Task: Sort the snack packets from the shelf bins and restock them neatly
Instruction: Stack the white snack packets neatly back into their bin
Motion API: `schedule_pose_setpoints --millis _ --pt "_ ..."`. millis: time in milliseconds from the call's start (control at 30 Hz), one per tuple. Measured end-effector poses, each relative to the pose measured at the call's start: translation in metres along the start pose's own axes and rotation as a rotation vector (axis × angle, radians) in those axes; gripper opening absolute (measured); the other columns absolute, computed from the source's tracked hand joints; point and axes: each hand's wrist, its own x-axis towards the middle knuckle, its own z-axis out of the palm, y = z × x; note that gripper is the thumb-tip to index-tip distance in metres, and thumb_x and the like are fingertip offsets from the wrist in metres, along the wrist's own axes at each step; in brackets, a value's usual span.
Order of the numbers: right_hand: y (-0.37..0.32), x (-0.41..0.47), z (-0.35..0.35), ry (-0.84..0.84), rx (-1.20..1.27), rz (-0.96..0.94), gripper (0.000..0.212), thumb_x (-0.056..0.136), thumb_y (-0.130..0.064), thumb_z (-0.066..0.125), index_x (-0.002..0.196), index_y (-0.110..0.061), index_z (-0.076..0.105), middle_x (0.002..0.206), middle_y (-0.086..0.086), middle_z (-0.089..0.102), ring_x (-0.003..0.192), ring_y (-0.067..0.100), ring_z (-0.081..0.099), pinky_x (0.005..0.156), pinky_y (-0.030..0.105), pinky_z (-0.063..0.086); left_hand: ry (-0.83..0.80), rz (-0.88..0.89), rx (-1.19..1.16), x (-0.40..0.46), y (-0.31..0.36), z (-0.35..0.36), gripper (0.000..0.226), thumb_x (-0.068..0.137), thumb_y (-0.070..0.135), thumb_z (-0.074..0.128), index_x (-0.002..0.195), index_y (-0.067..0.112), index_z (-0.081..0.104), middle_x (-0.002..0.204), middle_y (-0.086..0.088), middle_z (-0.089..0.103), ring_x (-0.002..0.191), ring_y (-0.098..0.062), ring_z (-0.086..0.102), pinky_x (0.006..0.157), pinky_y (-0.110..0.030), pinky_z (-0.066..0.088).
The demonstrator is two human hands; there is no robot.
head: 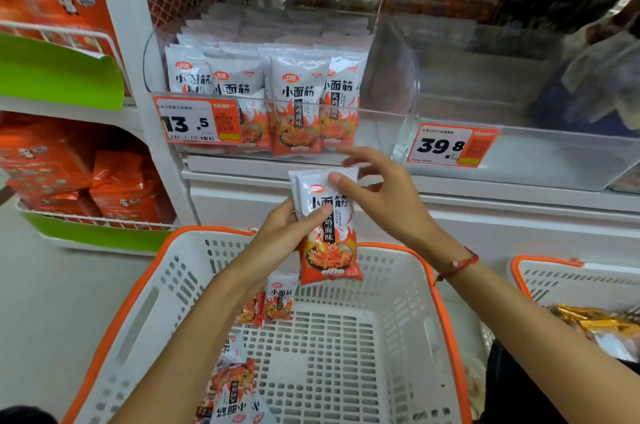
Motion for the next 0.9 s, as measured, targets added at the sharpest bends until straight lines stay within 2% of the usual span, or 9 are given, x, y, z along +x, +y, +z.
schedule_pose_setpoints --millis 100,167,267,333,467,567,667,733,900 --pt "-0.019 0.01 -0.025 -0.212 0.107 0.082 0.079 0.071 -0.051 0.071 0.141 -0.034 0.038 0.134 -0.011 0.052 0.118 0.003 0.053 0.095 0.028 0.049 0.03 0.153 -0.073 0.007 0.038 0.003 0.028 0.093 0.028 0.057 0.121 0.029 0.058 0.11 0.009 0.072 0.1 -0.006 0.068 0.074 -0.015 0.053" --pt "-0.035 0.016 -0.04 -0.312 0.143 0.053 0.069 0.075 -0.043 0.069 0.137 -0.034 0.04 0.131 -0.017 0.055 0.119 -0.003 0.053 0.1 0.026 0.046 -0.005 0.26 -0.041 0.017 0.066 0.004 0.028 0.092 0.027 0.057 0.119 0.031 0.058 0.116 0.01 0.07 0.107 -0.006 0.065 0.084 -0.021 0.054" --pt "-0.058 0.034 -0.058 -0.19 0.106 -0.13 0.051 0.089 -0.025 0.067 0.135 -0.023 0.045 0.125 -0.013 0.06 0.116 0.001 0.056 0.098 0.024 0.048 -0.014 0.379 0.182 0.037 0.111 0.005 0.025 0.088 0.04 0.061 0.112 0.04 0.057 0.126 0.006 0.063 0.115 -0.009 0.059 0.1 -0.032 0.047" --pt "-0.069 0.051 -0.069 -0.053 0.047 -0.249 0.051 0.089 -0.022 0.067 0.135 -0.015 0.046 0.126 -0.006 0.061 0.116 0.006 0.058 0.1 0.031 0.048 0.041 0.465 0.334 0.051 0.14 0.002 0.02 0.09 0.04 0.062 0.108 0.043 0.056 0.127 0.003 0.059 0.113 -0.004 0.056 0.097 -0.021 0.044" --pt "-0.081 0.086 -0.086 0.07 -0.117 -0.319 0.054 0.088 -0.023 0.069 0.136 -0.014 0.044 0.125 -0.005 0.06 0.114 0.009 0.058 0.1 0.039 0.048 0.055 0.566 0.486 0.074 0.18 -0.006 0.041 0.09 0.037 0.064 0.127 0.033 0.046 0.121 0.024 0.052 0.107 0.011 0.049 0.083 0.002 0.036" --pt "-0.078 0.102 -0.083 0.003 -0.238 -0.242 0.06 0.086 -0.023 0.072 0.138 -0.019 0.042 0.119 -0.008 0.063 0.109 0.011 0.061 0.097 0.04 0.049 0.076 0.587 0.601 0.091 0.176 -0.019 0.047 0.09 0.035 0.065 0.132 0.025 0.048 0.131 0.016 0.052 0.122 -0.001 0.046 0.105 -0.022 0.037" --pt "-0.069 0.109 -0.074 -0.032 -0.321 -0.215 0.062 0.081 -0.027 0.076 0.135 -0.021 0.045 0.113 -0.011 0.064 0.102 0.011 0.064 0.094 0.04 0.051 0.077 0.553 0.688 0.1 0.161 -0.032 0.056 0.084 0.052 0.067 0.132 0.03 0.051 0.13 0.007 0.058 0.122 -0.01 0.05 0.106 -0.041 0.041" --pt "-0.066 0.112 -0.072 -0.063 -0.321 -0.184 0.063 0.079 -0.026 0.078 0.134 -0.022 0.047 0.107 -0.014 0.064 0.099 0.009 0.064 0.094 0.035 0.052 0.122 0.505 0.779 0.102 0.152 -0.036 0.061 0.074 0.072 0.06 0.124 0.04 0.053 0.128 0.005 0.056 0.125 -0.014 0.047 0.104 -0.045 0.041" --pt "-0.063 0.124 -0.065 -0.159 -0.369 -0.101 0.063 0.077 -0.021 0.079 0.132 -0.018 0.049 0.111 -0.005 0.067 0.098 0.012 0.063 0.093 0.034 0.052 0.29 0.549 1.071 0.106 0.145 -0.038 0.041 0.084 0.056 0.061 0.111 0.026 0.06 0.133 -0.001 0.046 0.13 -0.021 0.033 0.105 -0.04 0.033"
